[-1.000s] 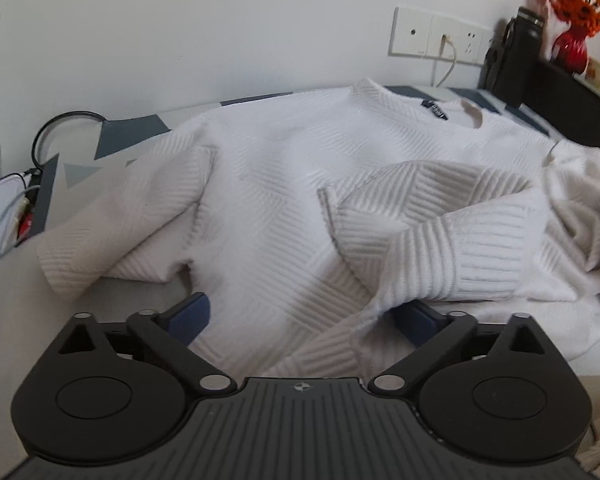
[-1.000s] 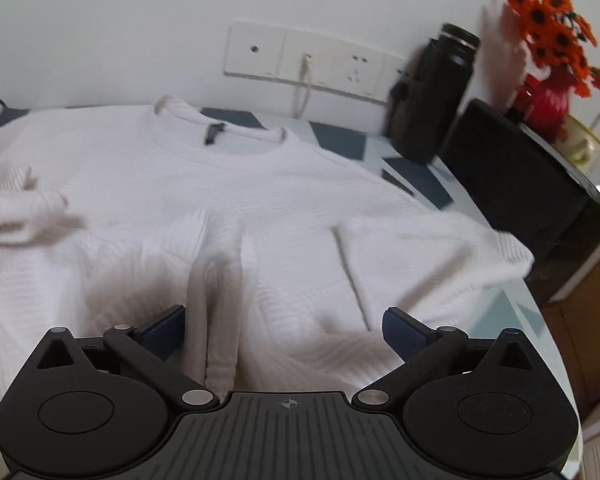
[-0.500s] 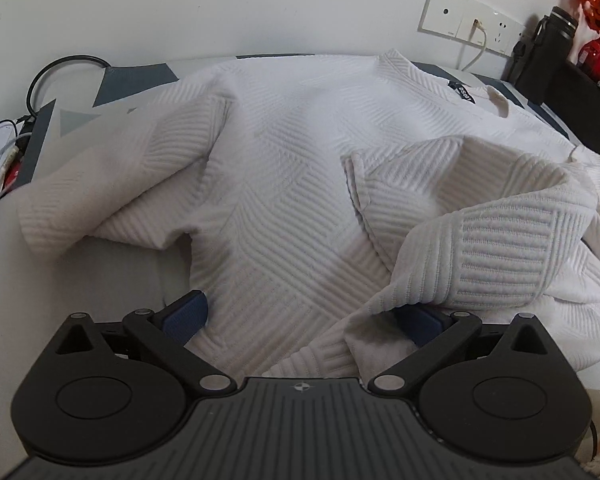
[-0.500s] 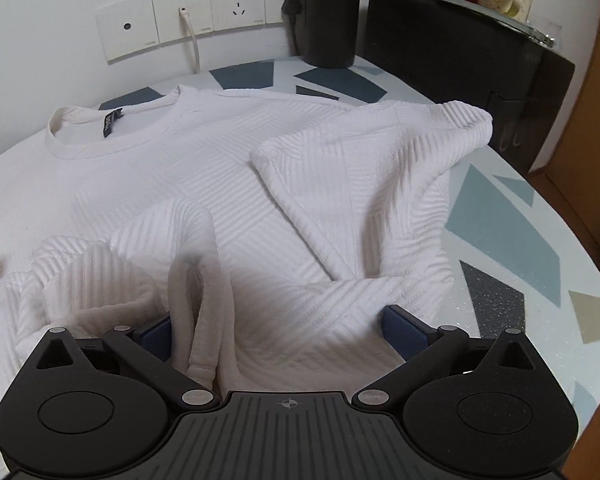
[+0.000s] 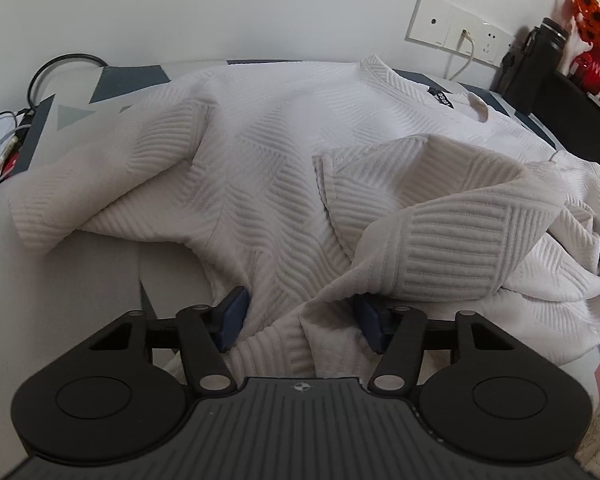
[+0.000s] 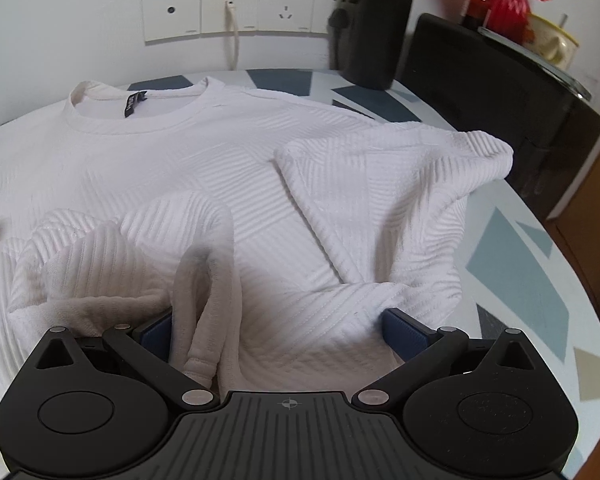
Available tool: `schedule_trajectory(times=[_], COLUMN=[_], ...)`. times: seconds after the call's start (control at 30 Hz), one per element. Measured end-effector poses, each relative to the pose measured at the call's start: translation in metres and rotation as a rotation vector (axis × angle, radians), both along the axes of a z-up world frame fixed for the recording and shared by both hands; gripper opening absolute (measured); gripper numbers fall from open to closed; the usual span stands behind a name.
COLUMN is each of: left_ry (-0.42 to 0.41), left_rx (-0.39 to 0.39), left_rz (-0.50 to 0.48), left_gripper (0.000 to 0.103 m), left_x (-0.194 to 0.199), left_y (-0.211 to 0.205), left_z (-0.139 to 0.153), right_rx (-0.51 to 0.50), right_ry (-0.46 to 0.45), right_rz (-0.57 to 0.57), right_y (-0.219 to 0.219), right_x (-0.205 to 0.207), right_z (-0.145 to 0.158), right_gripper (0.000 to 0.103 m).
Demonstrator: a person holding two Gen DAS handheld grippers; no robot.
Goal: Fold clothes
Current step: 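Press the folded sleeve flat with both open grippers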
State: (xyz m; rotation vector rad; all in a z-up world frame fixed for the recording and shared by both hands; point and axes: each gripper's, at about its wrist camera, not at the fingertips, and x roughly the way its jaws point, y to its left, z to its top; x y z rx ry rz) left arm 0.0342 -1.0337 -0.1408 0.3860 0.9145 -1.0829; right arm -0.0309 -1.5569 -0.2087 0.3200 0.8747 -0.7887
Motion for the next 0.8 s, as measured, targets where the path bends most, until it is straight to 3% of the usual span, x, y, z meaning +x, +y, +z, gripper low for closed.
schedule_trajectory(times=[0.13,0.4,0.6,0.8], left_ry=[-0.014,-0.146,-0.078,-0.100], left_rx=[0.008,0.058,0.061,0.108], left_rz=[0.018,-0.032,0.077,0.186], left_gripper=[0.060,0.053,0.053,0.053], left_x=[-0.008,-0.040,-0.045,-0.064], left_y=[0.003,-0.005,0.000,-0.003], left_z=[0.001,0.007,0.007,0.010], right_rx=[-0.009,-0.003,-0.015,0.005], right_ry=[0.012,0.005,-0.010,-0.018], right_rz=[0.058,0.145,0.256,0.434], right_y=[-0.001,-0.007,-0.017,-0.037], right_x=[0.004,0.006,0.012,0.022], right_z=[0.002,0.005,0.004,0.001], right_gripper=[0.102,0.102,0.102,0.102])
